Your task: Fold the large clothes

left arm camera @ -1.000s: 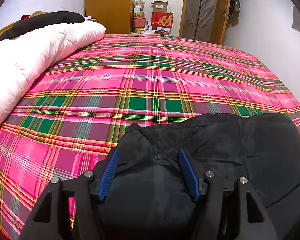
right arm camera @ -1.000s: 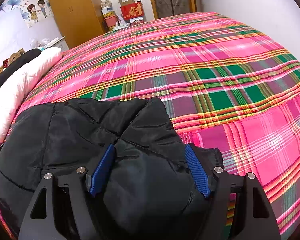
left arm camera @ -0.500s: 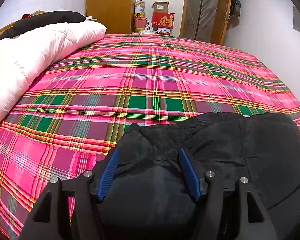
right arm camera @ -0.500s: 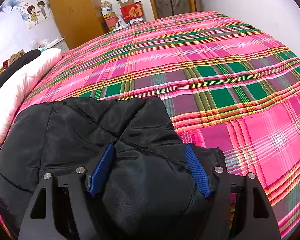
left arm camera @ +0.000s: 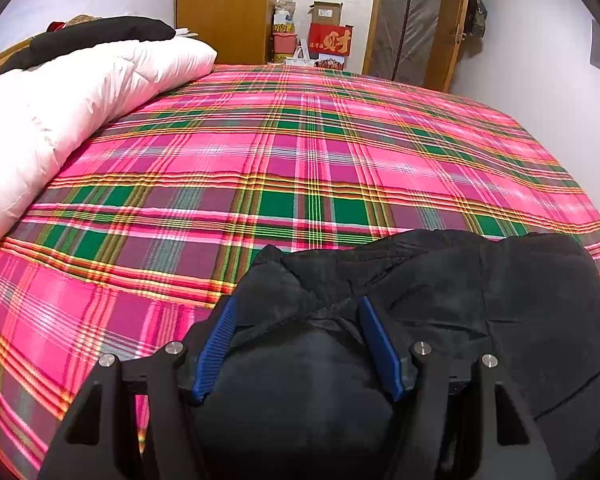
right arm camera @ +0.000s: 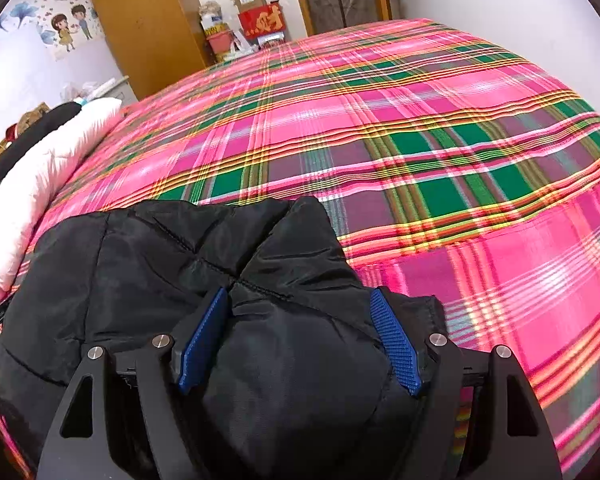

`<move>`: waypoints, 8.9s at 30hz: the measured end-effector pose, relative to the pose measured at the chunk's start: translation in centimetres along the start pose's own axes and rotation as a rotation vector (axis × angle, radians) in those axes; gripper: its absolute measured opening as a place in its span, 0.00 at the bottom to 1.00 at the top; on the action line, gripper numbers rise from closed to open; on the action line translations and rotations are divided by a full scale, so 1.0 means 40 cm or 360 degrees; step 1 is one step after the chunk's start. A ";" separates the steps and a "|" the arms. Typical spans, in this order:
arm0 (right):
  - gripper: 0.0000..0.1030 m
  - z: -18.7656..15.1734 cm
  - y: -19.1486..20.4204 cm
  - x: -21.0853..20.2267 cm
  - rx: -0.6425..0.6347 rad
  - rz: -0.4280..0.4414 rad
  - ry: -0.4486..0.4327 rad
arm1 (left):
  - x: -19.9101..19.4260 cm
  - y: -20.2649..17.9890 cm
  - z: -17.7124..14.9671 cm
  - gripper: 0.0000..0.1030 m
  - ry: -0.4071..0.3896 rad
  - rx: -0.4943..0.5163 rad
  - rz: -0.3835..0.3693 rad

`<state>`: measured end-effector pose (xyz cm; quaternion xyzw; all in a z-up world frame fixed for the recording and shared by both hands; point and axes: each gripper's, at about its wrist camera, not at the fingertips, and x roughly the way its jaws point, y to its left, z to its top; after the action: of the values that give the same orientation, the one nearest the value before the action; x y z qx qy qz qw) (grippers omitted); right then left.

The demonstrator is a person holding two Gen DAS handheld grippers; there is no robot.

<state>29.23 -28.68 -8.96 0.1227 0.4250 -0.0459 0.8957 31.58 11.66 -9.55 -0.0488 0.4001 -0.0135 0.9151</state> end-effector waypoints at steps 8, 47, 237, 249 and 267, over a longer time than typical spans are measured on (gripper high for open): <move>0.71 -0.042 -0.021 -0.174 0.0011 0.0035 -0.0075 | -0.130 0.013 0.003 0.64 -0.0038 0.0027 0.0031; 0.73 -0.181 -0.141 -0.104 0.0179 0.0272 0.0200 | -0.038 0.200 -0.144 0.74 0.0314 -0.0329 -0.0294; 0.65 -0.268 0.425 -0.483 -0.0315 0.0420 -0.0033 | -0.731 0.112 -0.191 0.59 -0.0208 -0.0222 -0.0024; 0.65 -0.349 0.448 -0.563 -0.0453 0.0326 -0.0093 | -0.789 0.047 -0.295 0.62 -0.0170 -0.0197 0.0051; 0.65 -0.392 0.471 -0.557 -0.0498 0.0295 -0.0039 | -0.798 0.007 -0.341 0.62 -0.0141 -0.0135 0.0074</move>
<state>6.83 -6.91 2.12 0.0199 0.4028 0.1019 0.9094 -0.12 12.88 4.55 -0.0789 0.3606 0.0270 0.9290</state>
